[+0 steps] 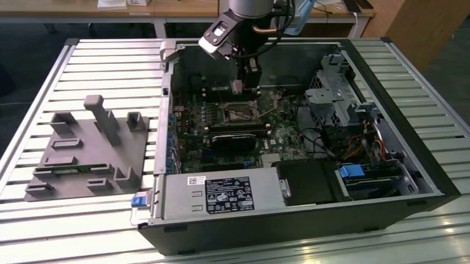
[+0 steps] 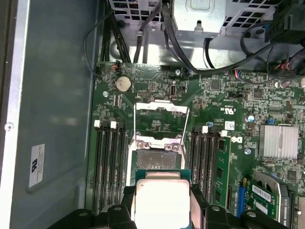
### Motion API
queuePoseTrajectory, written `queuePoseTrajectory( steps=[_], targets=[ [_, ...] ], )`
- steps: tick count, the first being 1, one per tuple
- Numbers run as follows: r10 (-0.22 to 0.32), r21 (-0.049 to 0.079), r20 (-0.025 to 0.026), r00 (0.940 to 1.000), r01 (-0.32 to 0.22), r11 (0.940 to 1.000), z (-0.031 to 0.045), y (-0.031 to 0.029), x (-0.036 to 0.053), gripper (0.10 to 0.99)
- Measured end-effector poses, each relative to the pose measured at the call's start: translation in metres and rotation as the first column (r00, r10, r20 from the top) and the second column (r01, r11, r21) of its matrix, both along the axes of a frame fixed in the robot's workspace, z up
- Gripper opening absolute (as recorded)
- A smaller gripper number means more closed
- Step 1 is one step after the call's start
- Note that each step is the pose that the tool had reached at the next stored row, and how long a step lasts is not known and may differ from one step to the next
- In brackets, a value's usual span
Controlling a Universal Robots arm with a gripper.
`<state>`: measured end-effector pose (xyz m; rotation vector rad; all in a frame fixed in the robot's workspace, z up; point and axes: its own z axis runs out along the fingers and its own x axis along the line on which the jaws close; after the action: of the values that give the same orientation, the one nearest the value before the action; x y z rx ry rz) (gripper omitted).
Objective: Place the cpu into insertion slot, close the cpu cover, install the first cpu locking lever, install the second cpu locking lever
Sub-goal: 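Place the cpu into insertion slot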
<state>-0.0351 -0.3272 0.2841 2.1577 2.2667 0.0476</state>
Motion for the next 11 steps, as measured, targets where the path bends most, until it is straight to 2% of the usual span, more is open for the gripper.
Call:
queuePoseTrajectory(
  steps=[5, 11],
  targets=[
    [0.000, -0.015, -0.0004, 1.0000, 0.000, 0.9999, -0.0033, 0.0000, 0.0001, 0.537],
    [-0.002, -0.016, -0.0002, 1.0000, 0.002, 0.9999, -0.0066, 0.0000, 0.0001, 0.537]
  ],
)
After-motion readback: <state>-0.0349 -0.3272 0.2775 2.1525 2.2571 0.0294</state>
